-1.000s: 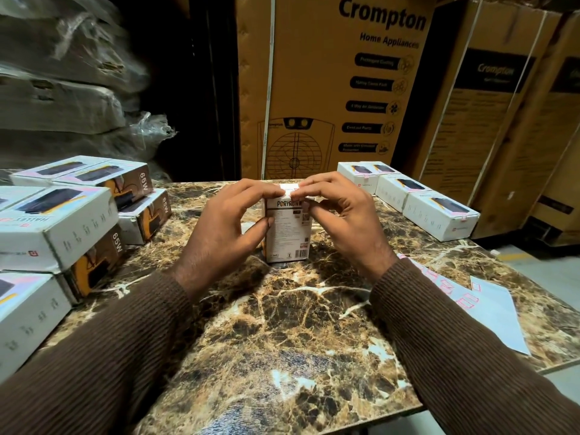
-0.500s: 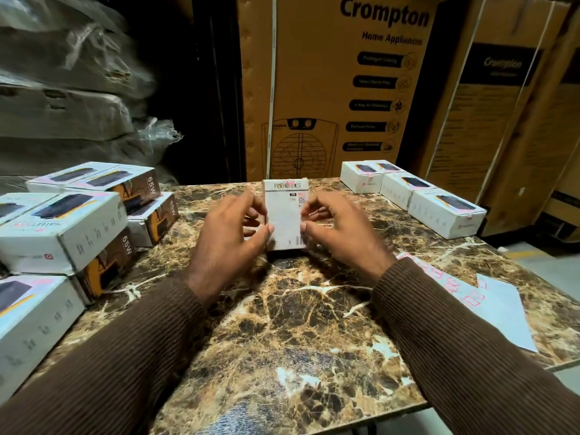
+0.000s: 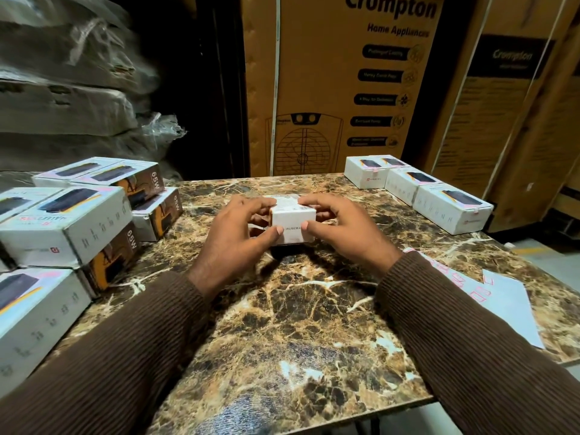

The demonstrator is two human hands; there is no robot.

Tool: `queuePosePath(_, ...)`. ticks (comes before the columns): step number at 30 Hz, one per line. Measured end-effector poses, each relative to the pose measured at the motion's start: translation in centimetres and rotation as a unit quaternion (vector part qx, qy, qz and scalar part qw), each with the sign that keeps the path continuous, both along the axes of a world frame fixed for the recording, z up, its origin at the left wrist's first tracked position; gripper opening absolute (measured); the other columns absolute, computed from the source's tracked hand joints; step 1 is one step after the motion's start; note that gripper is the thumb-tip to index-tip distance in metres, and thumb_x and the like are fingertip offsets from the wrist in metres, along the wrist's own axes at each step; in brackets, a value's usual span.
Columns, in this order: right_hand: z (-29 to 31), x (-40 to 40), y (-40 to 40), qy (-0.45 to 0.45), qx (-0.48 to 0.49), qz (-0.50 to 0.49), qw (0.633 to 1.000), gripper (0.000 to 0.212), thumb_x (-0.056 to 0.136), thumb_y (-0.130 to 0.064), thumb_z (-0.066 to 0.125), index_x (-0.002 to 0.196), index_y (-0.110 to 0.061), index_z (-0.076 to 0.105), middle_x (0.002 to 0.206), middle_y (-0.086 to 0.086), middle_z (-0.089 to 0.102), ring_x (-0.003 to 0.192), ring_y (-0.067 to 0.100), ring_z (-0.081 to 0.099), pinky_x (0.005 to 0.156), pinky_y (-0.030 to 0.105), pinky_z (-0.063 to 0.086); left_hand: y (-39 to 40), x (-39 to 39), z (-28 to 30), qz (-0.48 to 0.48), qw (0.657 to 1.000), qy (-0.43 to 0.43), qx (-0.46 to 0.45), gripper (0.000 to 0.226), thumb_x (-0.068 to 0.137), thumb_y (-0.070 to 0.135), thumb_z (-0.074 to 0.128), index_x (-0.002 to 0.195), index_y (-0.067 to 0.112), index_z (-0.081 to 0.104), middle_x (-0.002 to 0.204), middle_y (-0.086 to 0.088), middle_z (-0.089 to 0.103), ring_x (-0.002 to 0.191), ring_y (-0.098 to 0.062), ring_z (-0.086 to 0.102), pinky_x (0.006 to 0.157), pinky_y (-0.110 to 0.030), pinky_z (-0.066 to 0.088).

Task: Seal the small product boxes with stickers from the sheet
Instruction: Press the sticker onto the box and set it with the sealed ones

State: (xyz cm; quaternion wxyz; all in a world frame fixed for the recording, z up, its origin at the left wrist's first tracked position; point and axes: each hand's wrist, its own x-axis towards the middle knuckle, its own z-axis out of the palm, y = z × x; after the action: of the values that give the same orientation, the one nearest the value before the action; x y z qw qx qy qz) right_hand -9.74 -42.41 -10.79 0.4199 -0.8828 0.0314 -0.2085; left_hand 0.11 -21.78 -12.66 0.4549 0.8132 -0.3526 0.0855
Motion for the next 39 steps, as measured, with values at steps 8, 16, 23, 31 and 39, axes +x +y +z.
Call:
queuePosePath(8, -0.3, 0.5, -0.1, 0.037, -0.049, -0.010, 0.998, 0.042, 0.095, -0.018, 0.075, 0.129, -0.027, 0.051, 0.122, -0.005, 0.059, 0.102, 0.010, 0.064, 0.062, 0.014, 0.054, -0.2, -0.2, -0.2, 0.023, 0.999, -0.002, 0.047, 0.047, 0.092, 0.017, 0.080, 0.128, 0.022, 0.051, 0.127, 0.000, 0.063, 0.097, -0.005, 0.065, 0.064, -0.011, 0.056)
queuePosePath(16, -0.3, 0.1, 0.1, -0.007, -0.053, -0.024, 0.998, 0.018, 0.099, -0.018, 0.070, 0.106, -0.018, 0.053, 0.105, -0.004, 0.065, 0.093, 0.008, 0.065, 0.061, 0.015, 0.054, 0.1, -0.3, 0.1, 0.051, 0.998, -0.014, 0.034, 0.019, 0.091, 0.020, 0.080, 0.090, 0.019, 0.061, 0.115, -0.001, 0.071, 0.107, -0.018, 0.069, 0.061, -0.011, 0.055)
queuePosePath(23, 0.6, -0.1, 0.4, -0.158, -0.004, -0.006, 0.987, 0.015, 0.100, -0.018, 0.066, 0.115, -0.021, 0.067, 0.111, -0.011, 0.067, 0.104, 0.003, 0.064, 0.088, 0.021, 0.057, 0.3, -1.1, 1.0, -0.028, 0.990, -0.051, -0.127, 0.033, 0.098, 0.015, 0.070, 0.129, 0.022, 0.065, 0.125, 0.002, 0.068, 0.115, -0.008, 0.068, 0.095, -0.035, 0.063)
queuePosePath(31, 1.1, -0.4, 0.6, -0.242, -0.050, -0.030, 0.969, 0.014, 0.100, -0.015, 0.065, 0.113, -0.018, 0.069, 0.104, -0.005, 0.069, 0.097, 0.012, 0.065, 0.079, 0.036, 0.060, 0.2, -1.6, 1.4, -0.008, 0.980, -0.147, -0.133, 0.035, 0.099, 0.017, 0.067, 0.134, 0.021, 0.065, 0.113, 0.001, 0.064, 0.106, -0.010, 0.065, 0.084, -0.033, 0.064)
queuePosePath(39, 1.2, -0.3, 0.8, -0.232, -0.081, -0.028, 0.969, 0.011, 0.099, -0.012, 0.066, 0.109, -0.015, 0.069, 0.103, -0.003, 0.069, 0.095, 0.010, 0.064, 0.076, 0.023, 0.056, 0.2, -1.8, 1.6, 0.004, 0.980, -0.163, -0.117, 0.027, 0.098, 0.015, 0.070, 0.124, 0.020, 0.068, 0.107, 0.005, 0.062, 0.099, -0.009, 0.063, 0.079, -0.030, 0.061)
